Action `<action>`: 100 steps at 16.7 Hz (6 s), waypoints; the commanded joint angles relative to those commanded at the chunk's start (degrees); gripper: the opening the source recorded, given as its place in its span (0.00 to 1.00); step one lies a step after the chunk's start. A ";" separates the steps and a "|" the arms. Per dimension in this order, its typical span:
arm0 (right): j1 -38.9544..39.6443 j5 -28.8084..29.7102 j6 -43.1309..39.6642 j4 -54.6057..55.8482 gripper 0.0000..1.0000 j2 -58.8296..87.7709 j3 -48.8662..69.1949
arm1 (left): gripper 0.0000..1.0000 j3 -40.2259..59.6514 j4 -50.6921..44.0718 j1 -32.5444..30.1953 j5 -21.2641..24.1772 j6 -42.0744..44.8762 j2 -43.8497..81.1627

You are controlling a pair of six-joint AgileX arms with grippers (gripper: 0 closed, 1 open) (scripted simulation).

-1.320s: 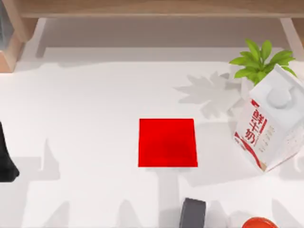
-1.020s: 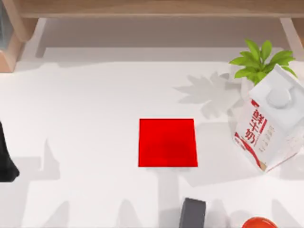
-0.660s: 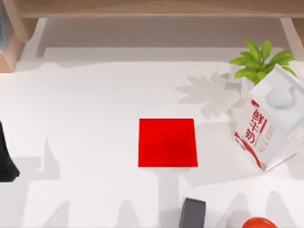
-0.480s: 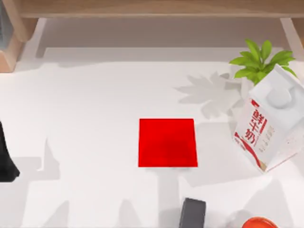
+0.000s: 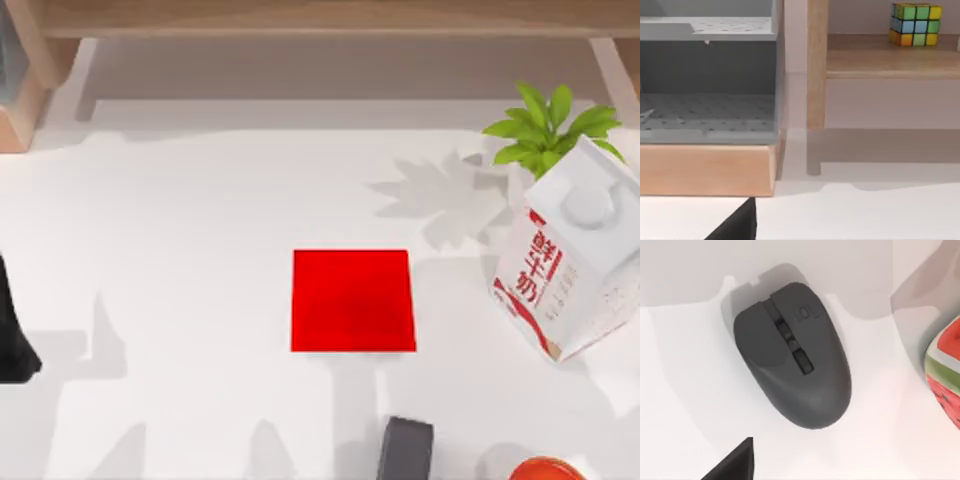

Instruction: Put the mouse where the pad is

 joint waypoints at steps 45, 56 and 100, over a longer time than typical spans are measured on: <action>-4.20 0.04 -31.10 6.26 0.17 34.86 6.57 | 1.00 0.00 0.00 0.00 0.00 0.00 0.00; -3.41 0.29 -29.51 2.77 0.00 31.15 6.79 | 1.00 0.00 0.00 0.00 0.00 0.00 0.00; 38.49 -5.00 96.65 -29.09 0.00 36.27 62.48 | 1.00 0.00 0.00 0.00 0.00 0.00 0.00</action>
